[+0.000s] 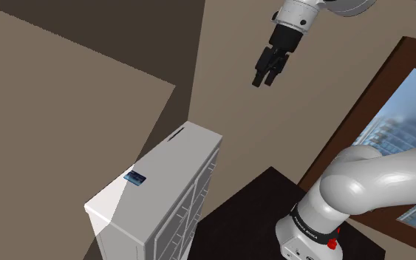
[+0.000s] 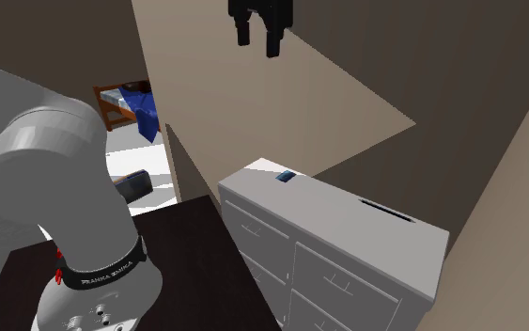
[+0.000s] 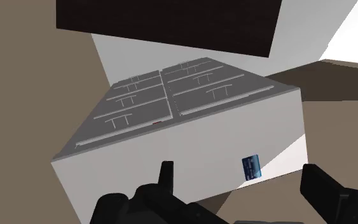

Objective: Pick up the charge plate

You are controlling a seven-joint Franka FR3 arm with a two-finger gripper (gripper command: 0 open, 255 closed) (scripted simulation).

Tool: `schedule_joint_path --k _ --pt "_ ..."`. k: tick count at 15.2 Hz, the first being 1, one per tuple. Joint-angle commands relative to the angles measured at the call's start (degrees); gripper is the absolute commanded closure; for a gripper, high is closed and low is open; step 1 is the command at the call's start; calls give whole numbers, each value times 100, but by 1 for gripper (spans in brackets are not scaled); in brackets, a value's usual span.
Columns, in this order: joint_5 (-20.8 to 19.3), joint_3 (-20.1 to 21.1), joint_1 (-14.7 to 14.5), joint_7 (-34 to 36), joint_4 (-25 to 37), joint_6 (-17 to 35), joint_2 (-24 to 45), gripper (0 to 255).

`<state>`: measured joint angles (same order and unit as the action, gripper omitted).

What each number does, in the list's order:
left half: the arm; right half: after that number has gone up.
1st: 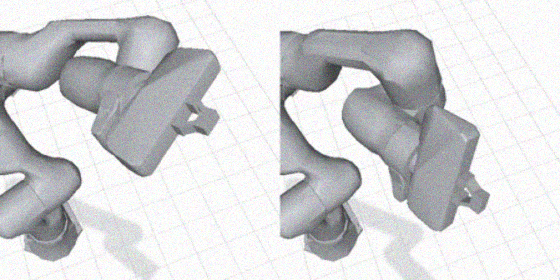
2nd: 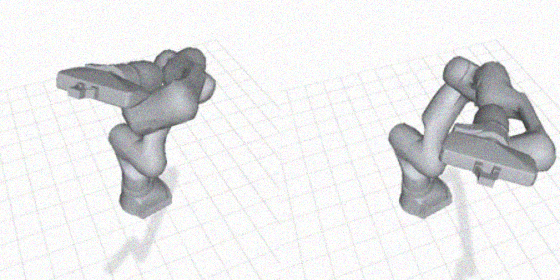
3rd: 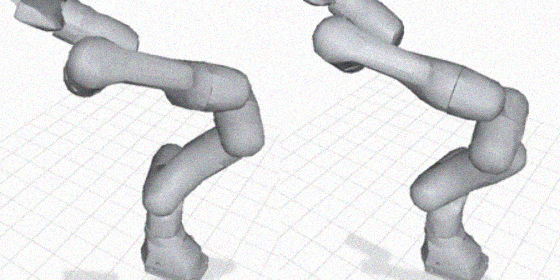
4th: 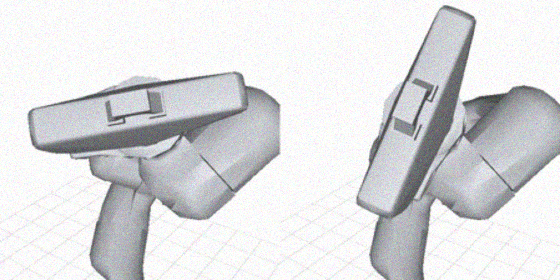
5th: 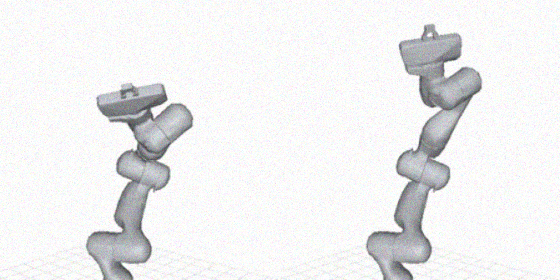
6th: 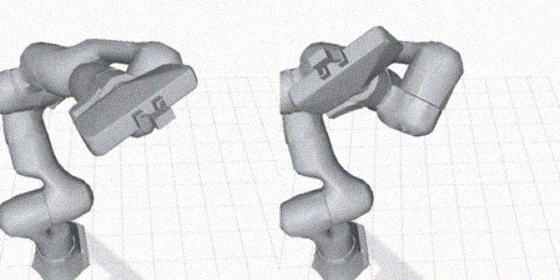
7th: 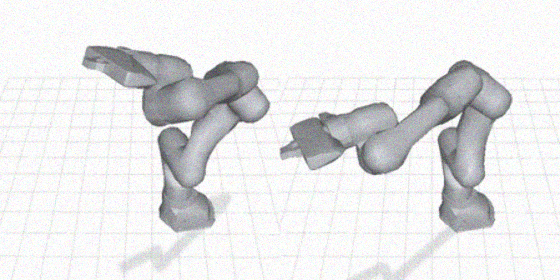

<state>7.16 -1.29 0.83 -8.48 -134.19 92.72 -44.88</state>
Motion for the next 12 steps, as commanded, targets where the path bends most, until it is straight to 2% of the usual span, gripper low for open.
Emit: schedule_joint_path --k 1,7,12 --pt "0 0 0 0 0 0 0 0" --pt "257 336 -194 13 -1038 1495 64 0" --pt "501 641 -396 6 -1666 2849 459 0"
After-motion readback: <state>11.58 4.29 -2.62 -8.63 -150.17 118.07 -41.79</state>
